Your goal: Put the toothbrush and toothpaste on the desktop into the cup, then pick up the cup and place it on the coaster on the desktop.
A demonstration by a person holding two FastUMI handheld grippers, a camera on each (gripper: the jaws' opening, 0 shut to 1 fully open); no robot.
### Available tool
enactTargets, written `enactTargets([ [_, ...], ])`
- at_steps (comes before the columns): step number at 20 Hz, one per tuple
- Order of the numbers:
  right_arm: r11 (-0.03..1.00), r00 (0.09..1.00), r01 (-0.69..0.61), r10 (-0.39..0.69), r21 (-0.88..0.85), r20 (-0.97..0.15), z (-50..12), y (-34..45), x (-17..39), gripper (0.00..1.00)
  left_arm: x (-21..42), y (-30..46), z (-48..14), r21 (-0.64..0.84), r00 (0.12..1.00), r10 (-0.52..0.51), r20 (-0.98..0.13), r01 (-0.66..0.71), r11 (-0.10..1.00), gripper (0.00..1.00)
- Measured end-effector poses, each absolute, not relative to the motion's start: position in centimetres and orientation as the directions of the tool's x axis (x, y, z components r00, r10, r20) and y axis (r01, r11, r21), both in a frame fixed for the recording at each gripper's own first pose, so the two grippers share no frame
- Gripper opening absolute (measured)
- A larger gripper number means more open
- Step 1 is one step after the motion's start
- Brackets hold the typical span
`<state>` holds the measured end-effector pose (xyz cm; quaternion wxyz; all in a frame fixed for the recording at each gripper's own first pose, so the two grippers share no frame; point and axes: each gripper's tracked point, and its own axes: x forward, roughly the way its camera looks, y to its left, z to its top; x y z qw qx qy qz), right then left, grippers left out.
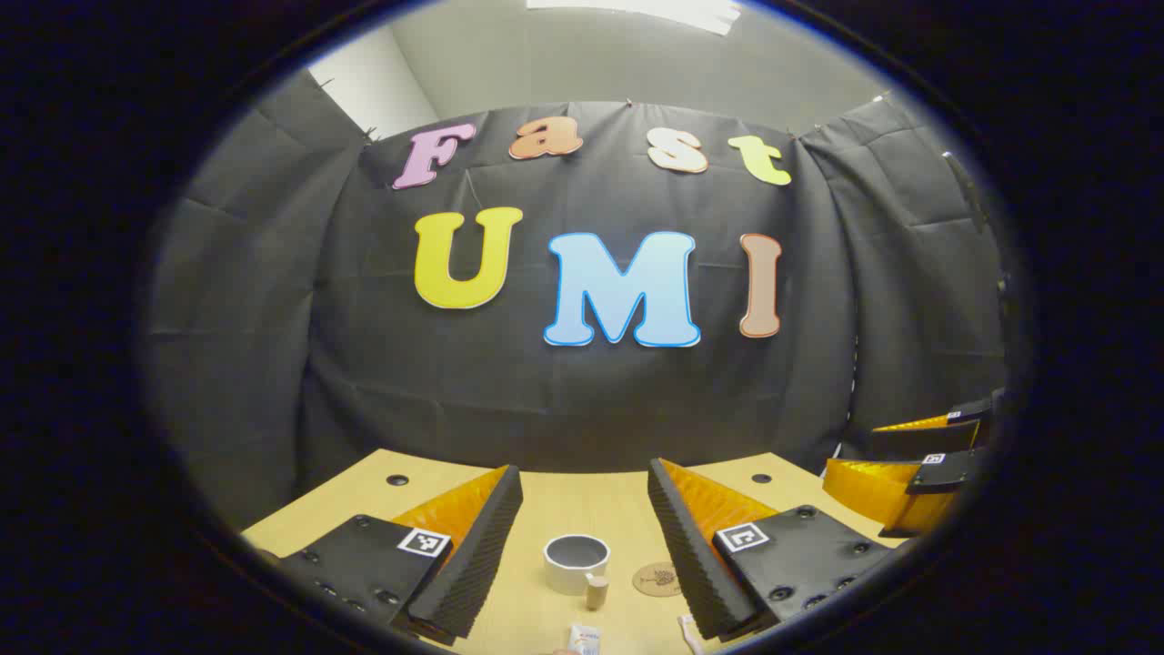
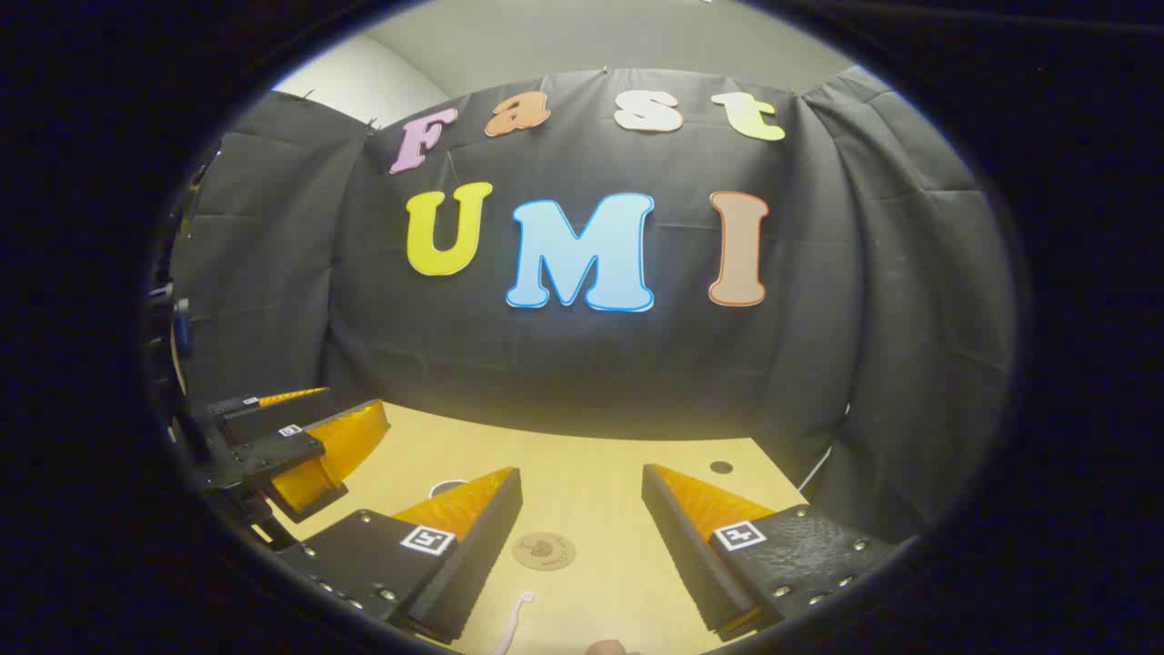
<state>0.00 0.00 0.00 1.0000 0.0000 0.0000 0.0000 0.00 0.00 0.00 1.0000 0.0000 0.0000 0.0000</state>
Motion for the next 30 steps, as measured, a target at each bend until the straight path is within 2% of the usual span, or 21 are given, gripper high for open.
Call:
enactTargets([
  [8, 1.0, 0.999, 0.016, -0.017, -0.025, -0.05, -1.2, 1.3, -0.1, 0.88, 0.0, -0.4, -1.3, -0.014, 0.997, -0.062, -0.05, 0.061, 0.998, 0.92],
  [10, 1.0, 0.998, 0.001, -0.002, -0.001, -0.068, -1.5, 1.8, -0.3, 0.88, -0.2, -1.8, -2.3, -0.001, 0.99, -0.104, -0.097, 0.104, 0.995, 0.91],
  [13, 0.999, 0.995, -0.027, 0.029, 0.023, -0.098, -2.1, 2.4, -0.8, 0.88, -0.7, -2.0, -2.6, 0.008, 0.988, -0.105, -0.111, 0.107, 0.994, 0.92],
  [19, 1.0, 0.991, -0.022, 0.023, 0.012, -0.129, -2.7, 2.1, -1.5, 0.88, -2.0, -1.4, -2.9, -0.057, 0.991, -0.071, -0.117, 0.065, 0.996, 0.91],
  [25, 0.999, 0.971, -0.029, 0.023, -0.022, -0.239, -5.5, 2.8, -1.7, 0.88, -2.7, -0.8, -7.3, -0.109, 0.96, -0.071, -0.27, 0.043, 0.993, 0.91],
  [30, 0.998, 0.914, -0.055, 0.039, -0.028, -0.405, -9.7, 4.1, -1.5, 0.88, -3.4, -0.5, -12.4, -0.121, 0.886, -0.071, -0.458, 0.017, 0.992, 0.91],
])
